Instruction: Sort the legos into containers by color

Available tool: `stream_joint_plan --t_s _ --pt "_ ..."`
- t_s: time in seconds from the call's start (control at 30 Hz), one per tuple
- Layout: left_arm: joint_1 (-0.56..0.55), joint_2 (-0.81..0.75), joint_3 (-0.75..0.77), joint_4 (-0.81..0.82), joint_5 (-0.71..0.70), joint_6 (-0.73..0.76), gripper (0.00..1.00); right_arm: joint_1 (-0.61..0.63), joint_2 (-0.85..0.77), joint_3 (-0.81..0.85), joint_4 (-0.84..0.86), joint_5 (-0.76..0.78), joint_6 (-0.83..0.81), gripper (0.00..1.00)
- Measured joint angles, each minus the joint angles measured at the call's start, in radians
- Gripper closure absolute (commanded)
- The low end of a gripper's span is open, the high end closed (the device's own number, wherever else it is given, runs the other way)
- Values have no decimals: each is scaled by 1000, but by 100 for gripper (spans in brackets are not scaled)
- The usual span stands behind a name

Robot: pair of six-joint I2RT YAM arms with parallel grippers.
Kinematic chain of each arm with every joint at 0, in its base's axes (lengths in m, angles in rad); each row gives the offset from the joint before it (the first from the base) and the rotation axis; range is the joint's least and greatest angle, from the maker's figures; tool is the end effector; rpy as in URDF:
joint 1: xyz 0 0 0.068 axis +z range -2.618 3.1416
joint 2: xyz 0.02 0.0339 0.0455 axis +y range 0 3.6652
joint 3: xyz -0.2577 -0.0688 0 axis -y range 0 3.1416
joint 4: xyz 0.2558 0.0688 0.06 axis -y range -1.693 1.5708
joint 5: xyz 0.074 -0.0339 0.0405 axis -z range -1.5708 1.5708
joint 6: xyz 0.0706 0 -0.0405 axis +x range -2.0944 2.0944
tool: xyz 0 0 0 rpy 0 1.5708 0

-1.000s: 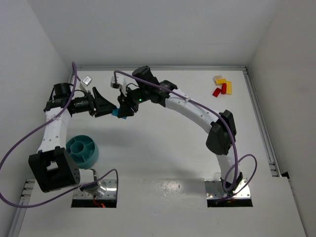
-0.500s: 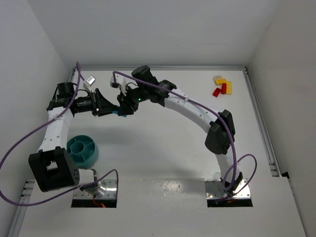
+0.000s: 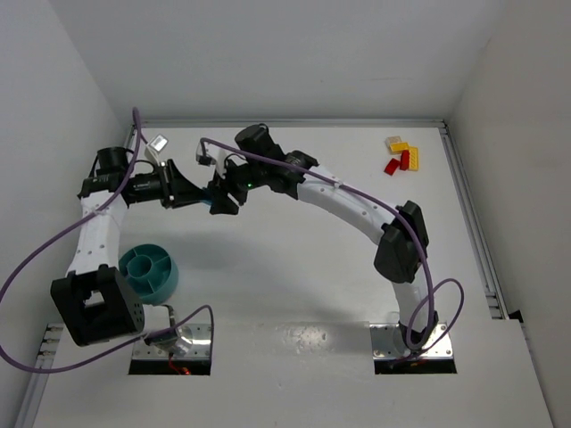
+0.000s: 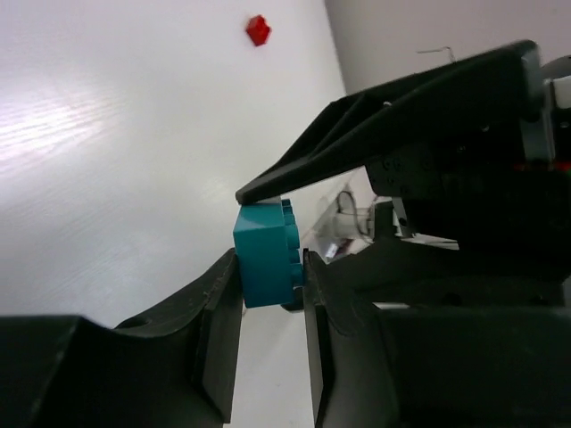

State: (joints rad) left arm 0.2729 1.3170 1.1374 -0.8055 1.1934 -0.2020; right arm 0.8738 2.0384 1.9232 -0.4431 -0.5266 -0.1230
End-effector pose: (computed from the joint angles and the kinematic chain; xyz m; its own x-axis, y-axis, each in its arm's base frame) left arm 0.2806 0.0104 0.2929 -0.8655 -0.3190 -0.3861 0.2265 0.4383 -0.8698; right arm 0.3013 0.4151 0.3022 -0.2226 -0.4311 -0.8744 -0.9712 0.1765 0.1602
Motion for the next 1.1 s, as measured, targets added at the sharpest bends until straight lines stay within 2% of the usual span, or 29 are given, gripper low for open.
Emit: stream_joint_plan --t_s 0.03,0.17,0.23,0.37,0.47,0.73,0.93,1.1 --pt "13 3 27 -31 -3 42 81 3 -3 0 -4 -1 13 31" --pt "47 15 210 -186 -82 237 81 1 -38 -47 -5 -5 61 20" --pt "54 24 326 -285 -145 365 81 -9 -79 -102 -39 -3 64 20" --pt "70 29 427 -390 -310 551 89 -43 -106 -132 -132 -5 54 20" --pt "74 -14 419 -437 -490 695 94 -103 -106 -164 -190 -5 43 20" --pt "75 -257 266 -490 -843 1025 96 -277 -106 -206 -338 29 -21 20" --pt "75 -350 135 -496 -1029 1193 98 -301 -73 -193 -428 54 -84 20" --pt "75 -408 3 -502 -1112 1265 99 -309 -25 -185 -469 79 -119 22"
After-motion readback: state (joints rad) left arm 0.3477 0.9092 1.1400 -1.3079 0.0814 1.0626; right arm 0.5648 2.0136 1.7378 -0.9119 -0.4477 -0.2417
